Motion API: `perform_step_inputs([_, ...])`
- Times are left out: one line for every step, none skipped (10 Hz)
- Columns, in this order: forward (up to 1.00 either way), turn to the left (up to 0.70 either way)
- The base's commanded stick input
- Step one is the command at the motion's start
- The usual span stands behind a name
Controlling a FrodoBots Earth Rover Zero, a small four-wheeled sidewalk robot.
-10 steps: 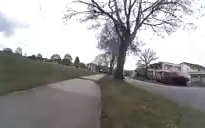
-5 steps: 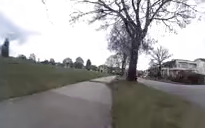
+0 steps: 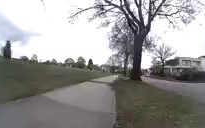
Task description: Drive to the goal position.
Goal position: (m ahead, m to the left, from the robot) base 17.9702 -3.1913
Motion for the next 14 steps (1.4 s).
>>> perform_step_inputs([0.85, 0.00])
perform_step_inputs([0.85, 0.00])
perform_step_inputs([0.85, 0.00])
perform_step_inputs([0.85, 0.00])
perform_step_inputs([0.85, 0.00])
perform_step_inputs([0.85, 0.00])
perform_step_inputs([0.85, 0.00])
perform_step_inputs([0.85, 0.00])
perform_step_inputs([0.85, 0.00])
perform_step_inputs([0.85, 0.00])
perform_step_inputs([0.85, 0.00])
perform_step_inputs([0.85, 0.00])
perform_step_inputs([0.85, 0.00])
perform_step_inputs([0.85, 0.00])
